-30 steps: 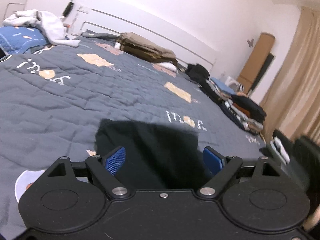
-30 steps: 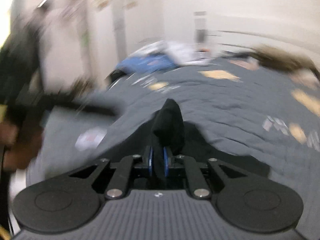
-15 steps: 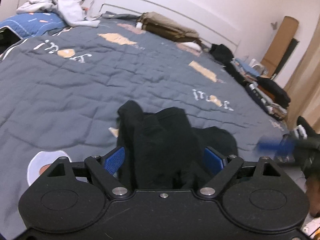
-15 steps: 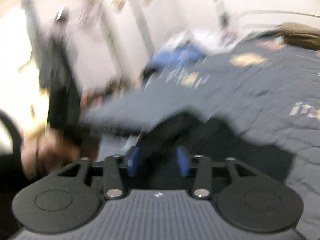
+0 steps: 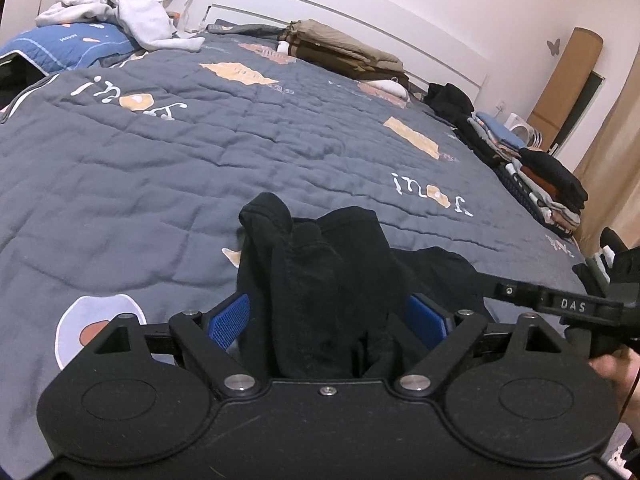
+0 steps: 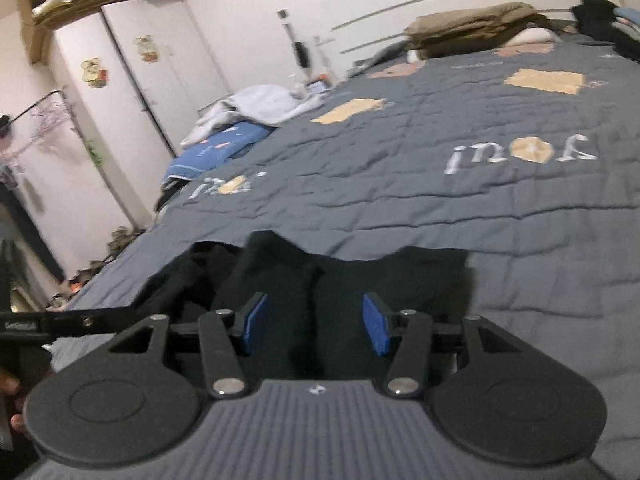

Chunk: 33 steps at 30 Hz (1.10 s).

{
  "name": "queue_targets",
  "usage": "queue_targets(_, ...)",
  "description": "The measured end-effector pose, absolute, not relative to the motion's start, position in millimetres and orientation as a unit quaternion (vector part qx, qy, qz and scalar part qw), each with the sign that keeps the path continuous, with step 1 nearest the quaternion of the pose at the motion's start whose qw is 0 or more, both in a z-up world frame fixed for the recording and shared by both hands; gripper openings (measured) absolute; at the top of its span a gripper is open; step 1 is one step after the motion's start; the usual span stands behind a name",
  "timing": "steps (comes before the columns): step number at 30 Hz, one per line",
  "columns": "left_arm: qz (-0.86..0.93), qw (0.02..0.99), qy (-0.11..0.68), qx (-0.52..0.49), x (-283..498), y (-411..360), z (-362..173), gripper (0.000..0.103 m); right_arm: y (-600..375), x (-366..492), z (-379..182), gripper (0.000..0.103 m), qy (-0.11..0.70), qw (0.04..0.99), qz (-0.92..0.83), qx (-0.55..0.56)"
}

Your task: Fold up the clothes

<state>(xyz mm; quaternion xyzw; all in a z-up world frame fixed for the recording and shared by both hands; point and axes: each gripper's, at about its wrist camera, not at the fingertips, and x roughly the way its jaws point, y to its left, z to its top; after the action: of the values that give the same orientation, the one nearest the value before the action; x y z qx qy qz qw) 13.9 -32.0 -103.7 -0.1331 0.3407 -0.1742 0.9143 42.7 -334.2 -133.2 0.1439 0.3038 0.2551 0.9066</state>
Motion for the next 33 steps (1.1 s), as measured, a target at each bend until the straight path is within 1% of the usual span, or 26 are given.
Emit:
queue_targets(3, -0.178, 0.914, 0.340, -0.133, 14, -34, -104, 0.086, -325, 46, -133, 0.052, 0.296, 0.899, 0.288, 0.146)
queue_targets(5, -0.179, 0.914, 0.340, -0.130, 13, -35, -104, 0.085, -316, 54, -140, 0.053, 0.326, 0.886, 0.299, 0.141)
queue_targets(8, -0.178, 0.914, 0.341, -0.128, 12, -36, -105, 0.085, -304, 65, -152, 0.052, 0.365, 0.887, 0.265, 0.099)
queue_targets(10, -0.177, 0.914, 0.341, -0.128, 13, -35, -105, 0.085, -304, 64, -155, 0.050, 0.363, 0.883, 0.278, 0.105)
queue_targets(11, -0.176, 0.915, 0.341, -0.128, 13, -35, -105, 0.085, -304, 63, -154, 0.042, 0.358, 0.883, 0.284, 0.106)
queue_targets(12, -0.175, 0.915, 0.341, -0.129, 13, -35, -105, 0.086, -303, 61, -152, 0.026, 0.353, 0.883, 0.292, 0.106)
queue_targets(14, -0.173, 0.915, 0.340, -0.130, 14, -35, -105, 0.086, -299, 56, -146, 0.011, 0.343, 0.882, 0.308, 0.097)
queue_targets(18, -0.172, 0.918, 0.328, -0.141, 12, -32, -102, 0.086, -276, 41, -132, 0.010, 0.326, 0.875, 0.353, 0.053)
queue_targets(24, -0.202, 0.923, 0.292, -0.148, 6, -32, -93, 0.086, -223, 3, -121, 0.010, 0.294, 0.860, 0.400, -0.119)
queue_targets(27, -0.207, 0.924, 0.300, -0.113, 4, -44, -97, 0.084, -207, -9, -127, 0.011, 0.293, 0.851, 0.401, -0.169)
queue_targets(28, -0.200, 0.925, 0.307, -0.100, 5, -48, -100, 0.082, -207, -9, -126, 0.011, 0.295, 0.850, 0.401, -0.171)
queue_targets(29, -0.194, 0.925, 0.314, -0.087, 6, -51, -104, 0.071, -208, -9, -123, 0.011, 0.299, 0.849, 0.403, -0.169)
queue_targets(30, -0.187, 0.925, 0.322, -0.074, 7, -55, -108, 0.054, -210, -9, -121, 0.011, 0.302, 0.847, 0.404, -0.168)
queue_targets(31, -0.169, 0.923, 0.339, -0.066, 10, -57, -114, 0.048, -211, -8, -118, 0.012, 0.306, 0.845, 0.405, -0.166)
queue_targets(32, -0.160, 0.920, 0.353, -0.063, 12, -57, -120, 0.046, -214, -7, -115, 0.015, 0.312, 0.843, 0.407, -0.161)
queue_targets(33, -0.156, 0.917, 0.362, -0.061, 14, -57, -125, 0.046, -220, -4, -110, 0.015, 0.320, 0.840, 0.411, -0.152)
